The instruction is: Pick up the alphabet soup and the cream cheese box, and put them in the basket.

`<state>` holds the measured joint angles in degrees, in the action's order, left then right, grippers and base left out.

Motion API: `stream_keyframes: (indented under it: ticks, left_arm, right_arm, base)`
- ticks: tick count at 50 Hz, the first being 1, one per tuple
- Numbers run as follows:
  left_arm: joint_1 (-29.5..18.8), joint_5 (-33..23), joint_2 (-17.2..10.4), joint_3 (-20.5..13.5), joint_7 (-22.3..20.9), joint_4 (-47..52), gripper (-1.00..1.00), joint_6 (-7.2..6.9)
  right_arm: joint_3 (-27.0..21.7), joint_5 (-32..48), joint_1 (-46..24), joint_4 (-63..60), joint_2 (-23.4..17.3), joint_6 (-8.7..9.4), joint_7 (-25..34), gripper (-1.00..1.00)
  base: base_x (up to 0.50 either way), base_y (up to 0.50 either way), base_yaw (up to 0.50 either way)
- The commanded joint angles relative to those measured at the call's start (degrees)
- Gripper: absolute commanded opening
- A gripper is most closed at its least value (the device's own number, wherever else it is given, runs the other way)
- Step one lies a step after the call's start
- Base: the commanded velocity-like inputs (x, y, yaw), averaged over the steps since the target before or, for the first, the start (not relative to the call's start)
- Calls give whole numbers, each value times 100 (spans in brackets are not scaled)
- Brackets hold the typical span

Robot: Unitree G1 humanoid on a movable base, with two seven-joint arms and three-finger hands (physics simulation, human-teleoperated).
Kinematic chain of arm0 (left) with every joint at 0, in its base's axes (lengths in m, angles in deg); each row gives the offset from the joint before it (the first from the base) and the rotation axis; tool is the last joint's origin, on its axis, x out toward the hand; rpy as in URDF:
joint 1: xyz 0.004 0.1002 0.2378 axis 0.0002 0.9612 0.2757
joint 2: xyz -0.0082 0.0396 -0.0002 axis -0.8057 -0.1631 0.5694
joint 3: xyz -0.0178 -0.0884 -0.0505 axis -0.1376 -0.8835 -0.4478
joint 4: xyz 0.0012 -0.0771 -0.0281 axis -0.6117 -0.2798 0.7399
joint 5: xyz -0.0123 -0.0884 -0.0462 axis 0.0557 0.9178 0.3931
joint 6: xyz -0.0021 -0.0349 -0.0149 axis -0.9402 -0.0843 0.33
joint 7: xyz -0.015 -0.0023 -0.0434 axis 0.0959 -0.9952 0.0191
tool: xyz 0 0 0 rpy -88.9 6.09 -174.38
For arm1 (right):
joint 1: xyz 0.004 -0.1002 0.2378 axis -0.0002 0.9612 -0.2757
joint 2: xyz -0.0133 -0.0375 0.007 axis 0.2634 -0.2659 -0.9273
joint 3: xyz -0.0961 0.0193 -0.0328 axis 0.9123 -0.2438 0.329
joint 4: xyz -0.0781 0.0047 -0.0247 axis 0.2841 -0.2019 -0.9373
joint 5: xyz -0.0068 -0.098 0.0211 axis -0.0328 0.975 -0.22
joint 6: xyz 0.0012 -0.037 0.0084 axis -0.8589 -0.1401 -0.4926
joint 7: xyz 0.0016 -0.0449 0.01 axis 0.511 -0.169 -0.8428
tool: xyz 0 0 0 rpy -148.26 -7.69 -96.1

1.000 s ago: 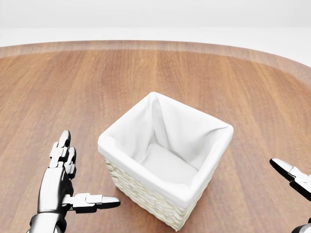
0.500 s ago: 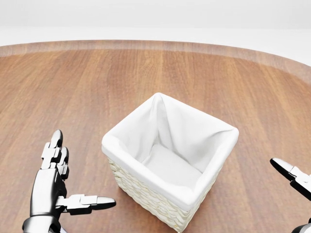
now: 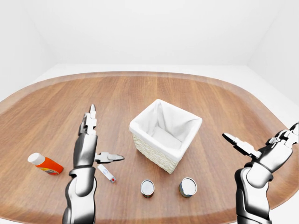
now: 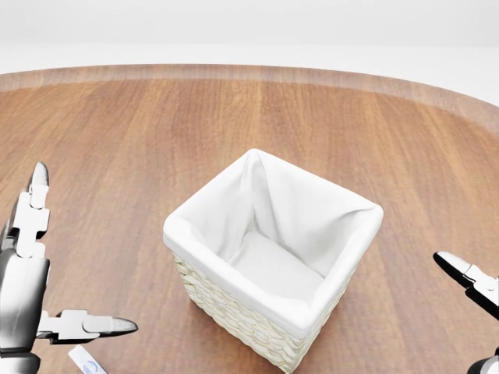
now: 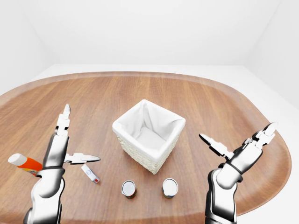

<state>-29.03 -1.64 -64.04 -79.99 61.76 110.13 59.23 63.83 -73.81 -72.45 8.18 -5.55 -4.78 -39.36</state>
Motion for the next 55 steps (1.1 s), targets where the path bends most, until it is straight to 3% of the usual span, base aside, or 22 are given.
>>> stream_keyframes:
  ticks: [1,10,14,20,31,42,55]
  left_arm:
    - [178,-1532,-48,-63,-499,574,100,0]
    - [484,-2410,-19,-281,-957,999,100,23]
    - [601,-2987,-50,-463,-880,1123,100,538]
    - [722,-3306,91,-546,-1100,1287,100,1000]
    - [1142,-3701,190,-557,-1447,1353,100,1000]
    - [1391,-4099,257,-571,-1033,1061,100,1000]
    - [1385,-4023,290,-568,-908,909,100,1000]
  right_arm:
    - [20,40,-17,41,-16,0,0,100]
    - [-14,-18,-25,22,-22,0,0,100]
    - [-19,-13,-51,98,-37,0,0,100]
    - [-10,-2,-7,56,-19,0,0,100]
    - [-6,13,-9,62,-25,0,0,100]
    - [-25,39,-6,17,-10,2,0,100]
    - [-6,236,-69,222,-59,0,0,100]
  base:
    - [0,0,0]
    - [0,0,0]
    - [0,0,0]
    - [0,0,0]
    - [0,0,0]
    - [0,0,0]
    - [0,0,0]
